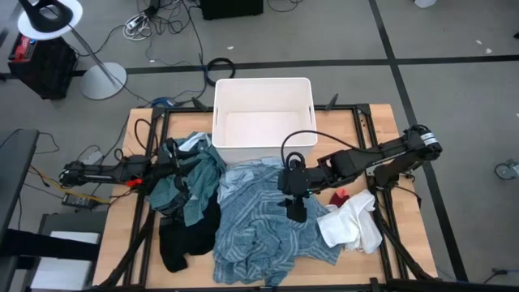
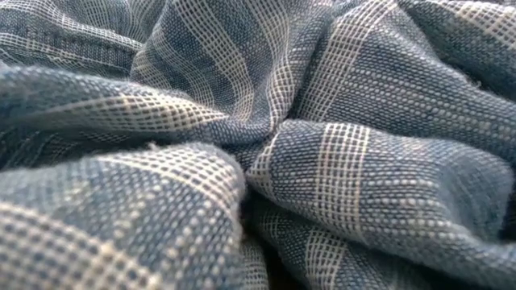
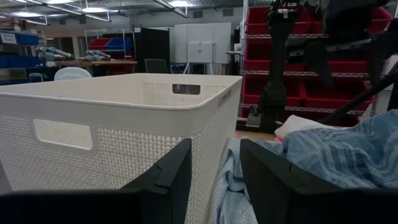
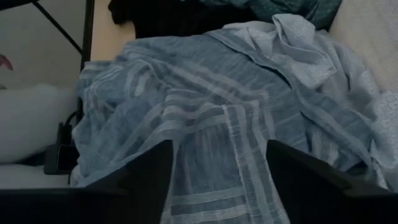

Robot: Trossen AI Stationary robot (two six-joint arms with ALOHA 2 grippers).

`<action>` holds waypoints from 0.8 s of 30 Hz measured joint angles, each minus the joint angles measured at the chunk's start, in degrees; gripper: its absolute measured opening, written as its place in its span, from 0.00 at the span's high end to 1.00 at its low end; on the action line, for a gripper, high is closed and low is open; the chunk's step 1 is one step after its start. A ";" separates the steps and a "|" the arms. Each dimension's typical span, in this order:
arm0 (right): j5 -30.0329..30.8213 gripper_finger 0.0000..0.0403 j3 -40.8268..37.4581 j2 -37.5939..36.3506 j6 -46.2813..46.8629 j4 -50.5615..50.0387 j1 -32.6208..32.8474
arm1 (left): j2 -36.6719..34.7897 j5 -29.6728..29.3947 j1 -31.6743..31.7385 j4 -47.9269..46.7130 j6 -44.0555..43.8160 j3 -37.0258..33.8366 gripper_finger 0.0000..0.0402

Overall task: Sort clothes
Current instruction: Put the blue blanket into the white laundry bin

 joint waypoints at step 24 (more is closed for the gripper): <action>-3.84 0.41 0.02 12.64 3.51 -4.40 2.86 | 0.00 0.00 -0.01 0.02 0.01 -0.01 0.65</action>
